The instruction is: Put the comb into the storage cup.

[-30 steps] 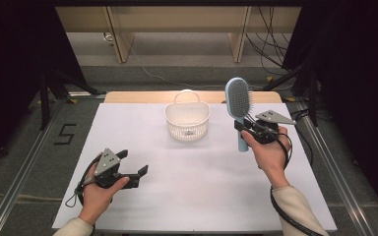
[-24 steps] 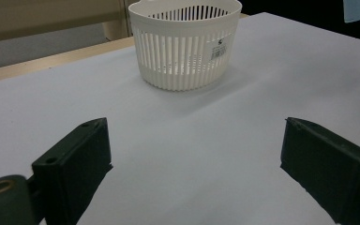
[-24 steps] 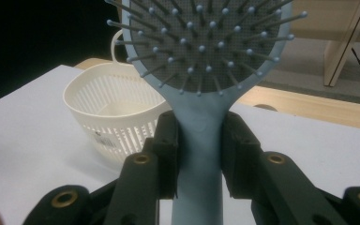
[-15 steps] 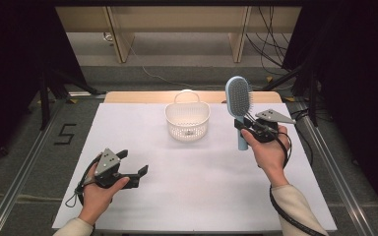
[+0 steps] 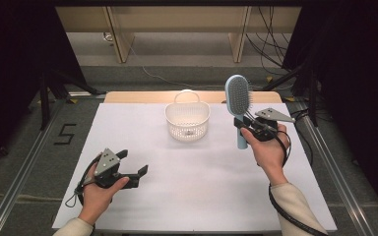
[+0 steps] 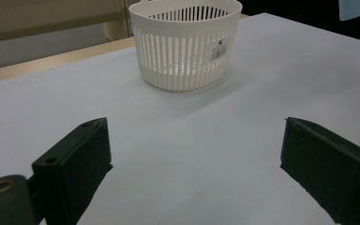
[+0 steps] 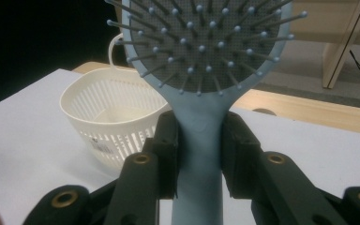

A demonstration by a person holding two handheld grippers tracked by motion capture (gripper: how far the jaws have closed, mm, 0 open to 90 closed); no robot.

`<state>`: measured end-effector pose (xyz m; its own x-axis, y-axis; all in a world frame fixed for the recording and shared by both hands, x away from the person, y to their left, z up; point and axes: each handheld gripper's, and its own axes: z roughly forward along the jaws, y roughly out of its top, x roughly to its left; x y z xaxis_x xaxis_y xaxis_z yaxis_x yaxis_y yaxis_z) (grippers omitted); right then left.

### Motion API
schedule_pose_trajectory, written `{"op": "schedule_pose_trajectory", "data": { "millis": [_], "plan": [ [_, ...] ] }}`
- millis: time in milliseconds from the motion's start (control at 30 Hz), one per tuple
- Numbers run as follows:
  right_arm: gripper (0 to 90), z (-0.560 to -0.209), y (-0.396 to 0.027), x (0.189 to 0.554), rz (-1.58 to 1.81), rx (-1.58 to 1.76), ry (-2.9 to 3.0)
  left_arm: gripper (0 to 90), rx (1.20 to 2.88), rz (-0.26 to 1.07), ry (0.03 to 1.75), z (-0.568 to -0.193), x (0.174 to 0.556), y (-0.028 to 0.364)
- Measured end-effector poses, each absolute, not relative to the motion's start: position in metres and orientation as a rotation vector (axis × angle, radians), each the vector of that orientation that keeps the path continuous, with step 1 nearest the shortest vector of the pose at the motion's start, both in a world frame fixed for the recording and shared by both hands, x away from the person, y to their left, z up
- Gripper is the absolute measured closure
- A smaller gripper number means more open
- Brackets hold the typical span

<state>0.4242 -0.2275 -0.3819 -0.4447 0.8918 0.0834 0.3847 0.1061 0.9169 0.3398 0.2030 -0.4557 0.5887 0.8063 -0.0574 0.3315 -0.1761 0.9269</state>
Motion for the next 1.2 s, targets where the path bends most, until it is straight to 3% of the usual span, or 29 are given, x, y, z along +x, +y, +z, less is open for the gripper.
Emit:
{"op": "schedule_pose_trajectory", "data": {
  "millis": [1200],
  "plan": [
    [70.5,-0.384,-0.215,0.435,1.321,1.228,1.892,8.5,1.758,0.558,0.938,-0.456,0.34,0.203]
  ]
}}
